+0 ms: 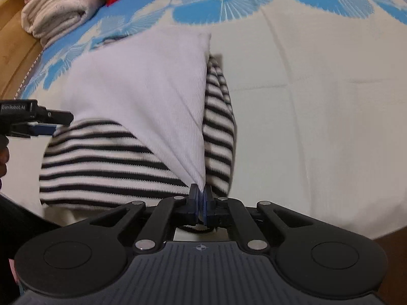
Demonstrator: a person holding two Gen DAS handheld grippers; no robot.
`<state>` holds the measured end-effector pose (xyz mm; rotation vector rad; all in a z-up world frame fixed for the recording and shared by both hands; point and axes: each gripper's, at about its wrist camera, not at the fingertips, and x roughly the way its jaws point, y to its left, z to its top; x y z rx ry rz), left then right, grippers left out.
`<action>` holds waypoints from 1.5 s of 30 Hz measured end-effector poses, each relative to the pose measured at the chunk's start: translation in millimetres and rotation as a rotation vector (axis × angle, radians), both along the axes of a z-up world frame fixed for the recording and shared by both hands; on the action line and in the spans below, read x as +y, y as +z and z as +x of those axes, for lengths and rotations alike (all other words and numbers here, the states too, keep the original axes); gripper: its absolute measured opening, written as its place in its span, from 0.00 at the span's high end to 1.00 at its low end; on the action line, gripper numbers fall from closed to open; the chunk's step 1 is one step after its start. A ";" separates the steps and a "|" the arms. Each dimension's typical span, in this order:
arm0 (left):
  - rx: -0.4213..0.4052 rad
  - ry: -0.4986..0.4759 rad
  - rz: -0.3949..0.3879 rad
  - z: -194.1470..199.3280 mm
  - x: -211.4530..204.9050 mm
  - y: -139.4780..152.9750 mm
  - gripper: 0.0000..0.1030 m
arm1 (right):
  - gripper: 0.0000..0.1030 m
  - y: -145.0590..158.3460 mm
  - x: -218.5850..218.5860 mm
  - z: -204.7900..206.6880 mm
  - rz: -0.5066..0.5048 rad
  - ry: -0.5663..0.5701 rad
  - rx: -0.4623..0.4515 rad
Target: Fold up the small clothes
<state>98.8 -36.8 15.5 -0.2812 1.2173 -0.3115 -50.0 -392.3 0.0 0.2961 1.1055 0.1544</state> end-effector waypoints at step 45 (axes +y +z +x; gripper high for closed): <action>-0.247 0.020 0.132 105.7 75.2 64.8 0.40 | 0.96 22.3 106.4 159.9 0.011 -0.149 -0.202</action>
